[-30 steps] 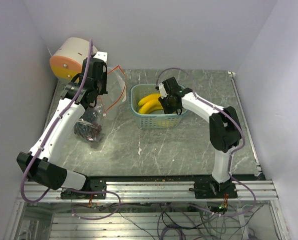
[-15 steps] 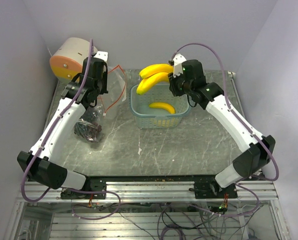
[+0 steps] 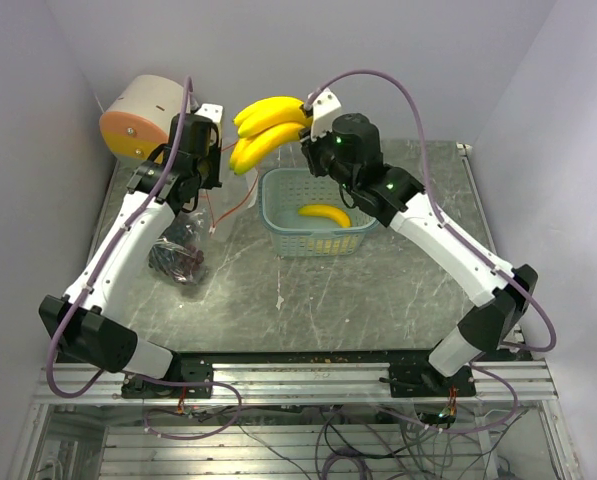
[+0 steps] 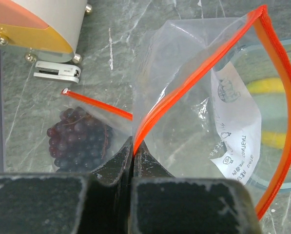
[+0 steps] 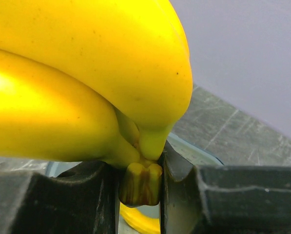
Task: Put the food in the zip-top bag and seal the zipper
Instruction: Place the fake fruit in the zipper food storage bag.
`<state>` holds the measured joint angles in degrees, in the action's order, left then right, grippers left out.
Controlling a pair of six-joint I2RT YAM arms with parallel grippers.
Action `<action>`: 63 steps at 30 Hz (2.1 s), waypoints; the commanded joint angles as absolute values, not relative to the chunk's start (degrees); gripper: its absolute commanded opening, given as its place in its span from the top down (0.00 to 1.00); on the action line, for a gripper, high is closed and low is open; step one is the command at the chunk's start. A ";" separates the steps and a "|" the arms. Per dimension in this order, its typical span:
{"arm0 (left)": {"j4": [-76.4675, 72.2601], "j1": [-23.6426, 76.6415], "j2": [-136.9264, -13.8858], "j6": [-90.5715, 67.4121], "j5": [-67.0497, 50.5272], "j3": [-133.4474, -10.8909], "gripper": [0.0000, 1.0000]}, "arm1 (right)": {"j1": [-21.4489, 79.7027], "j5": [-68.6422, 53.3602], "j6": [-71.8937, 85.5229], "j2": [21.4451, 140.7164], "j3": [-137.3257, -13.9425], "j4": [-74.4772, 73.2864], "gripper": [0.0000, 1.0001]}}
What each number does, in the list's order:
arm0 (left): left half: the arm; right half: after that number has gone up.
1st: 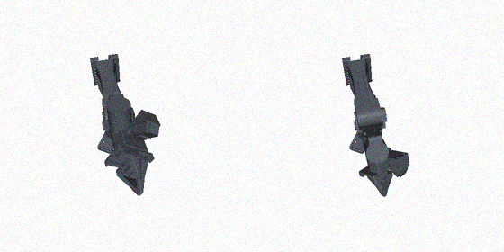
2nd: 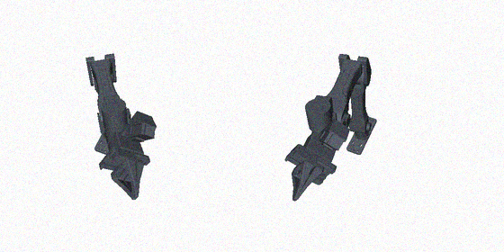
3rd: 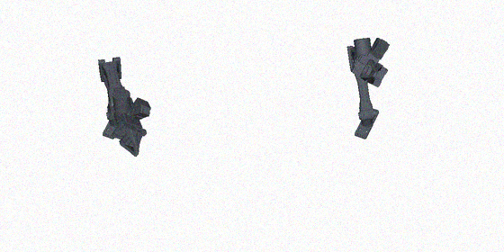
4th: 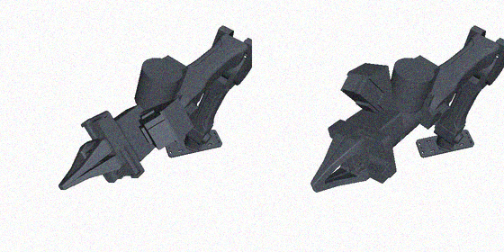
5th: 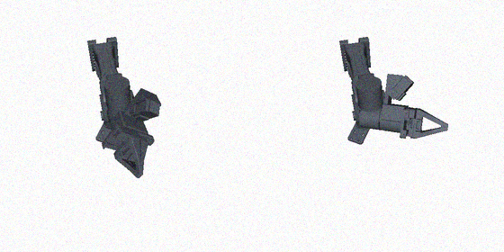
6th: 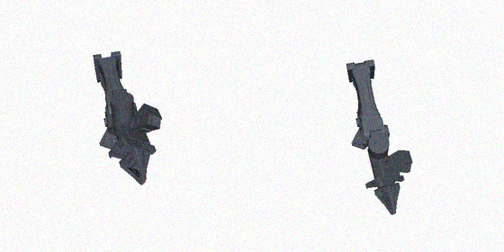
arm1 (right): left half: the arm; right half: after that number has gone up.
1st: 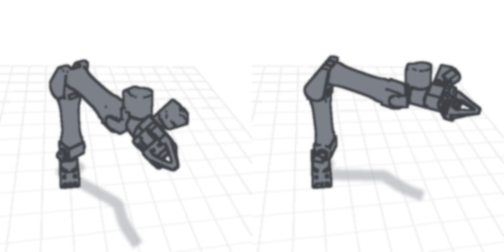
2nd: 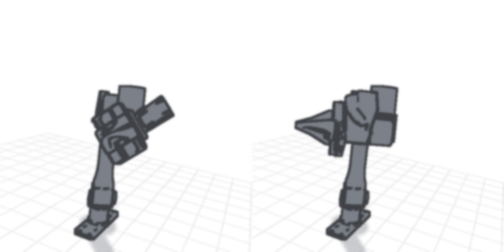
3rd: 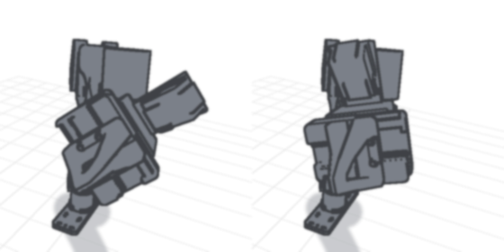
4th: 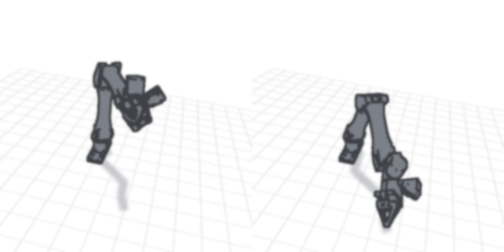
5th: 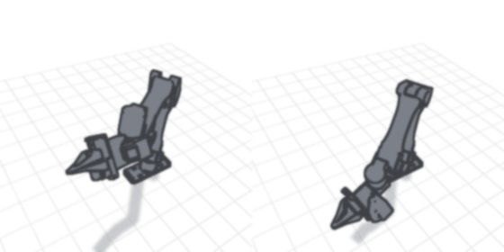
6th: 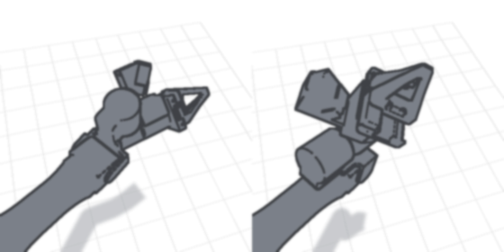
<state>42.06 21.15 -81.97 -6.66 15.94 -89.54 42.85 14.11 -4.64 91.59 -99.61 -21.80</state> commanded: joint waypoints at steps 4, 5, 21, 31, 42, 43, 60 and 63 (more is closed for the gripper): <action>42.42 20.92 -81.41 -7.76 11.82 -93.19 0.93 | 42.98 27.38 -6.91 94.64 -95.01 -12.12 1.00; 42.43 20.92 -81.26 -8.16 11.23 -93.31 0.93 | 42.98 27.60 -7.14 94.48 -94.03 -11.15 1.00; 43.17 20.92 -82.86 -10.15 6.94 -97.53 0.93 | 49.44 42.10 -22.75 93.62 -84.78 -3.76 1.00; 41.87 20.92 -82.62 -13.80 -0.11 -97.13 0.93 | 53.63 47.93 -36.04 98.95 -88.46 3.78 1.00; 40.31 20.92 -83.75 -15.74 -3.38 -96.92 0.93 | 59.47 50.46 -37.97 103.70 -92.88 5.74 0.76; 40.18 20.92 -83.77 -16.02 -3.88 -96.63 0.93 | 59.43 50.22 -36.80 103.52 -93.46 5.40 0.67; 39.73 20.92 -83.24 -16.21 -4.70 -91.67 0.93 | 49.74 13.77 -3.59 89.24 -104.82 -18.04 0.09; 38.83 20.92 -83.29 -16.82 -5.28 -90.16 0.93 | 47.61 8.57 0.89 88.05 -105.49 -18.12 0.10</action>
